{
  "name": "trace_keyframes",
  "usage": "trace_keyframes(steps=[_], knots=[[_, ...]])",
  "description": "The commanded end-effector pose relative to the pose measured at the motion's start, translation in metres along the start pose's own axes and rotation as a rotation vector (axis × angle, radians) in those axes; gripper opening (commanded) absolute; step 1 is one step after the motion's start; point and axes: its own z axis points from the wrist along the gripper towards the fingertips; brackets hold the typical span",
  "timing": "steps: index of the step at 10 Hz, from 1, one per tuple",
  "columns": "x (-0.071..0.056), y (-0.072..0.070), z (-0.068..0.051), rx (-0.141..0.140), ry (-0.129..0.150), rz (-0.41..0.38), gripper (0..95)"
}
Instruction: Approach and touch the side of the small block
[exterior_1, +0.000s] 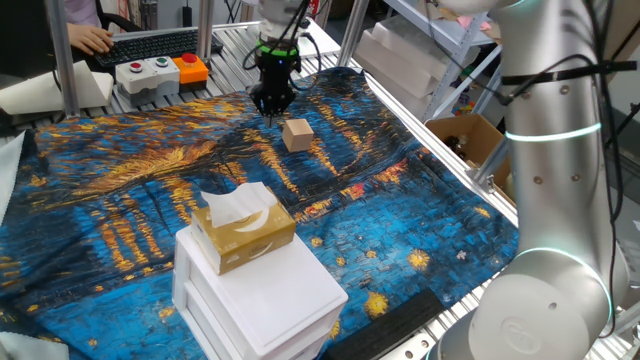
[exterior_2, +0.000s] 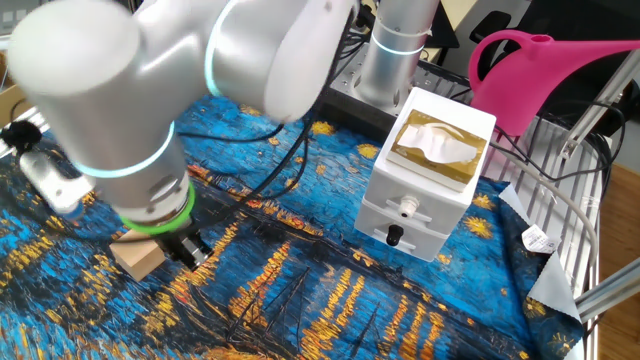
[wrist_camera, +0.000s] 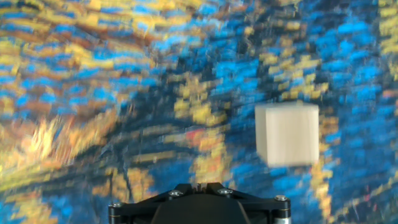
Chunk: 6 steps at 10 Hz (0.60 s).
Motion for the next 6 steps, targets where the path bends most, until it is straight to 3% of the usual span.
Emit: trace_keyframes(steps=[1,4,6], knots=[[0.003,-0.006,0.003,0.005,-0.007,-0.012,0.0],[-0.005,-0.014,0.009,0.031,-0.039,-0.034,0.0],[-0.009,-0.018,0.011,0.028,-0.067,-0.048,0.0]])
